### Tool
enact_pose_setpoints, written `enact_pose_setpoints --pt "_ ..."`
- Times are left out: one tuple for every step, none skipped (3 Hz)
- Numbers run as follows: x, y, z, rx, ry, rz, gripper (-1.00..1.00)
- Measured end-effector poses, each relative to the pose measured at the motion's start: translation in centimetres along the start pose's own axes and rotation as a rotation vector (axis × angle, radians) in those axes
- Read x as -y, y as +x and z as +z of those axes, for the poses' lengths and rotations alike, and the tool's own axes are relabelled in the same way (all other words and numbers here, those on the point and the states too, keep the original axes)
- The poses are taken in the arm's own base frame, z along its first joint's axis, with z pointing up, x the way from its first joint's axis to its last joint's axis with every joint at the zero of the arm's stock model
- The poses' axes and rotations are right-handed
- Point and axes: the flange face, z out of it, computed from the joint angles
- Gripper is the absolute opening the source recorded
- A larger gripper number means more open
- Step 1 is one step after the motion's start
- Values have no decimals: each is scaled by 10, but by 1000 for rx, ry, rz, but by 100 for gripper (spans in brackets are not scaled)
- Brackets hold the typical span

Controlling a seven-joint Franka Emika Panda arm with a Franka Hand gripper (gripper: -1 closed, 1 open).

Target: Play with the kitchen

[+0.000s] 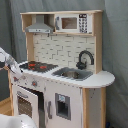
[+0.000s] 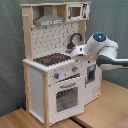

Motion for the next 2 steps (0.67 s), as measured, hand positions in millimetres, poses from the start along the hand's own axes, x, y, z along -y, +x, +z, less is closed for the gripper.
enact_pose_setpoints --pt "0 -3 9 -49 68 -75 100" --pt "-3 -7 21 -104 128 -152 100"
